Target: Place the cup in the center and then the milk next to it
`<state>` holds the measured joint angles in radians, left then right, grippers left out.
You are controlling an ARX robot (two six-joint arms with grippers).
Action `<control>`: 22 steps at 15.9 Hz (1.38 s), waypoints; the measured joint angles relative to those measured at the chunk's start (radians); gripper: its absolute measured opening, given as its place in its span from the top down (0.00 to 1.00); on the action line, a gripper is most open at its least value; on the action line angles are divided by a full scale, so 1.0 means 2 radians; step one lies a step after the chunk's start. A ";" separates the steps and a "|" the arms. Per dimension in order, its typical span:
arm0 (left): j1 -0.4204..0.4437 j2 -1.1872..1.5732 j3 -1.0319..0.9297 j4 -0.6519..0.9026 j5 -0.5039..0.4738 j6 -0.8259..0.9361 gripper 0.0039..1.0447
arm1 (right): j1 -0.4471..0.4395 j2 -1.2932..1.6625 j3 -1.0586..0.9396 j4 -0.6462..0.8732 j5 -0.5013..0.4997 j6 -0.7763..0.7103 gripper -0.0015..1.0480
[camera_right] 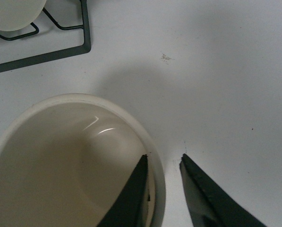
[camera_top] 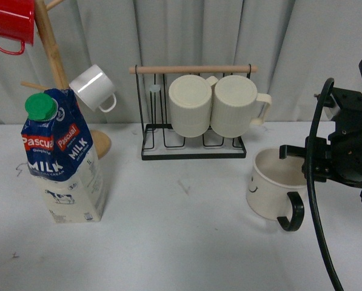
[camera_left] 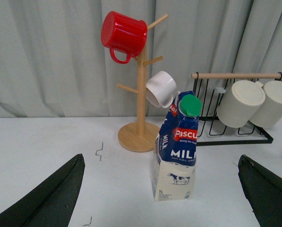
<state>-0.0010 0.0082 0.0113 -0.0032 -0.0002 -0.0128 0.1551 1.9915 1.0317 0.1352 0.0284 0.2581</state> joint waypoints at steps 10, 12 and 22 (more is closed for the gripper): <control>0.000 0.000 0.000 0.000 0.000 0.000 0.06 | 0.054 -0.023 0.024 -0.031 0.008 0.028 0.97; 0.000 0.000 0.000 0.000 0.000 0.000 0.06 | 0.087 0.003 0.054 -0.041 0.020 0.052 0.97; 0.000 0.000 0.000 0.000 0.000 0.000 0.06 | 0.126 0.051 0.108 -0.082 0.055 0.099 0.97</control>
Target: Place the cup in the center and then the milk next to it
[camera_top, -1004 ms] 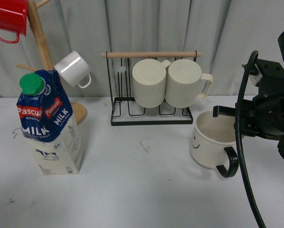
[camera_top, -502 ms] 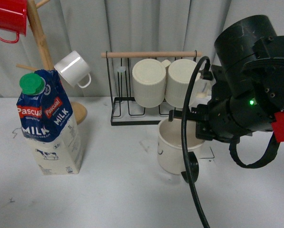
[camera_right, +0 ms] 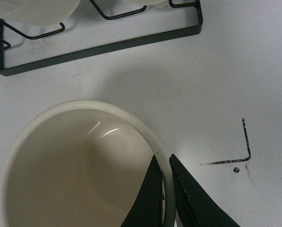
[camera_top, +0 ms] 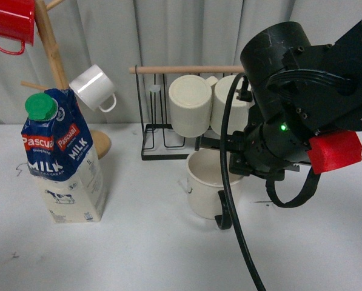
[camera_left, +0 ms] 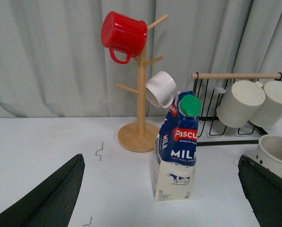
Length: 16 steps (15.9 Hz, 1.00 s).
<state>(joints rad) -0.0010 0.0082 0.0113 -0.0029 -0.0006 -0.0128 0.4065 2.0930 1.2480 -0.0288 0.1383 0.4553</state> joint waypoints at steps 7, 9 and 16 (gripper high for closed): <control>0.000 0.000 0.000 0.000 0.000 0.000 0.06 | -0.008 0.007 0.007 0.013 -0.006 -0.002 0.75; 0.000 0.000 0.000 0.000 0.000 0.000 0.06 | -0.011 -0.001 -0.001 0.015 -0.019 -0.002 0.56; 0.000 0.000 0.000 0.000 0.000 0.000 0.06 | -0.027 -0.183 -0.115 0.150 -0.128 -0.002 0.07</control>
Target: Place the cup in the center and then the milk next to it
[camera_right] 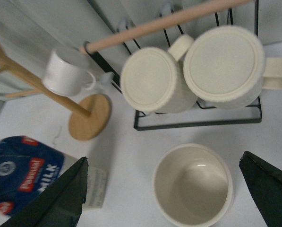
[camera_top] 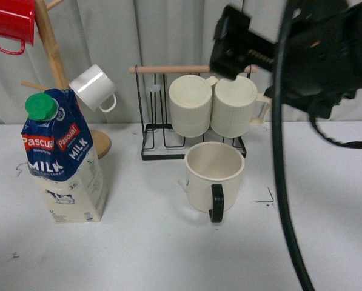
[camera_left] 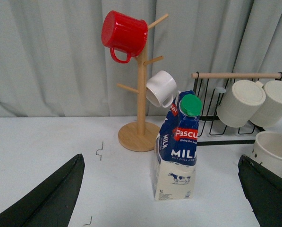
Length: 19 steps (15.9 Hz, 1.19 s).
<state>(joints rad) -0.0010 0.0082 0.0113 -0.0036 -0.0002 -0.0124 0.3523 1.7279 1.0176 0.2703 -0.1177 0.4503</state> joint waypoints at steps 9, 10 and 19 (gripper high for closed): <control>0.000 0.000 0.000 0.000 -0.001 0.000 0.06 | -0.100 -0.260 -0.355 0.302 0.134 -0.215 0.83; 0.000 0.000 0.000 0.000 -0.001 0.000 0.06 | -0.106 -0.277 -0.370 0.301 0.129 -0.217 0.92; 0.000 0.000 0.000 0.000 0.000 0.000 0.06 | -0.179 -0.447 -0.465 0.235 0.065 -0.222 0.98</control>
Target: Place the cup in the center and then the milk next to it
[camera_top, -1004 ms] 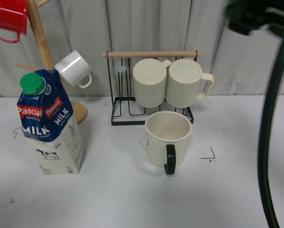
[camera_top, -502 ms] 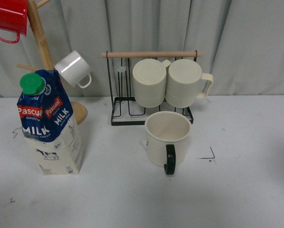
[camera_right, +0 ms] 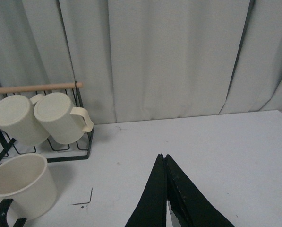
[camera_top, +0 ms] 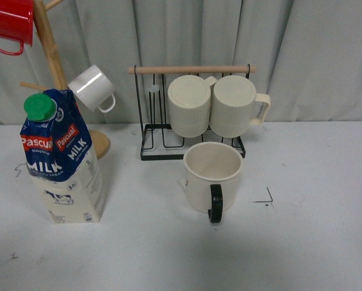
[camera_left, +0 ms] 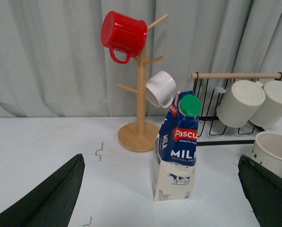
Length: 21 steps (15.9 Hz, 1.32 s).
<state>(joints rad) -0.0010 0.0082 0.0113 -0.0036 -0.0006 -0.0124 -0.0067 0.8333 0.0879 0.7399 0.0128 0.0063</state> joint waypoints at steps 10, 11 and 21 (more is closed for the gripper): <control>0.000 0.000 0.000 0.000 0.000 0.000 0.06 | 0.003 -0.121 -0.038 -0.076 -0.005 0.000 0.98; 0.000 0.000 0.000 0.000 0.000 0.000 0.06 | 0.003 -0.142 -0.038 -0.100 -0.005 0.000 0.98; 0.000 0.000 0.000 0.000 0.000 0.000 0.06 | 0.003 -0.294 -0.038 -0.245 -0.005 0.000 0.98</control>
<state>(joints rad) -0.0010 0.0082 0.0113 -0.0032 -0.0002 -0.0124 -0.0002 0.2459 0.0116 0.2489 0.0025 0.0063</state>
